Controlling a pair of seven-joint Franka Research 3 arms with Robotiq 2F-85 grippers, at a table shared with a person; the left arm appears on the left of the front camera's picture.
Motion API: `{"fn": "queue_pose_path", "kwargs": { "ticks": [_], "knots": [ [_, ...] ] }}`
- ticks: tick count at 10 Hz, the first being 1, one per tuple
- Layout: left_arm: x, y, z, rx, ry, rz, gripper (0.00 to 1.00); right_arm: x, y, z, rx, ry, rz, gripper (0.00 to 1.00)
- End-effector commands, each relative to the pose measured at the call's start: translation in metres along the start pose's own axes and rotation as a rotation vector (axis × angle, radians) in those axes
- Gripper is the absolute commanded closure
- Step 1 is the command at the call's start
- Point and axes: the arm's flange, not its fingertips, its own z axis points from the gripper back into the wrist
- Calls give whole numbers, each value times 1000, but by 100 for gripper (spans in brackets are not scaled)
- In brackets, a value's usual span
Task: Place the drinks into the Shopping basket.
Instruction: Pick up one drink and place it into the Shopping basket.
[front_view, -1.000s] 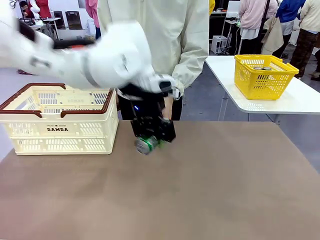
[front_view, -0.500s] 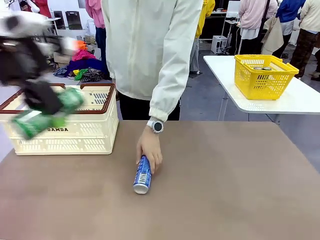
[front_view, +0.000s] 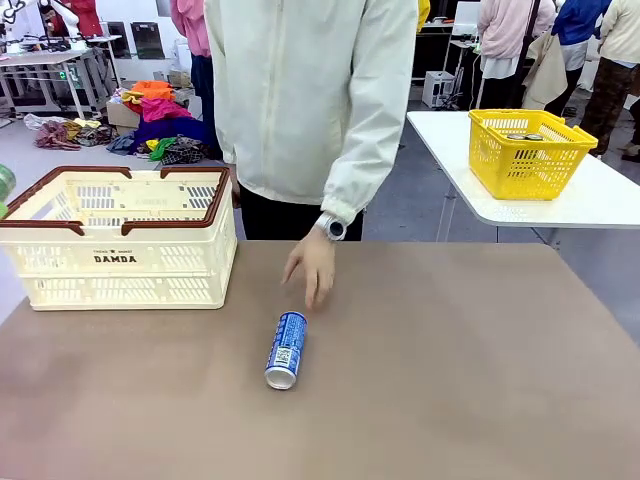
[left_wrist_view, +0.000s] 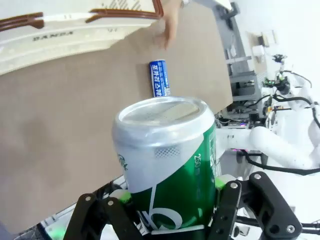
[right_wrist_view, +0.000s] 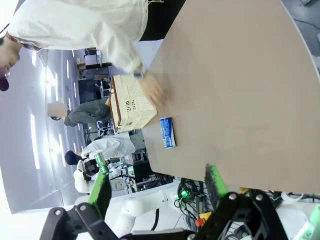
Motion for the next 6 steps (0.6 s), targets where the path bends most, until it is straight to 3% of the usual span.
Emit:
{"fn": "queue_pose_path", "kwargs": {
  "ticks": [1,2,3,4,6],
  "knots": [
    [-7,-35,-6,35,98,-134,100,0,2,3,1,7,16,0],
    [-7,-35,-6,35,98,-134,100,0,2,3,1,7,16,0],
    [-2,-11,-5,14,38,-37,100,0,2,3,1,7,16,0],
    [32,-20,-7,41,83,43,100,0,2,3,1,7,16,0],
    [143,-22,-12,148,53,201,100,0,2,3,1,7,16,0]
  ]
}}
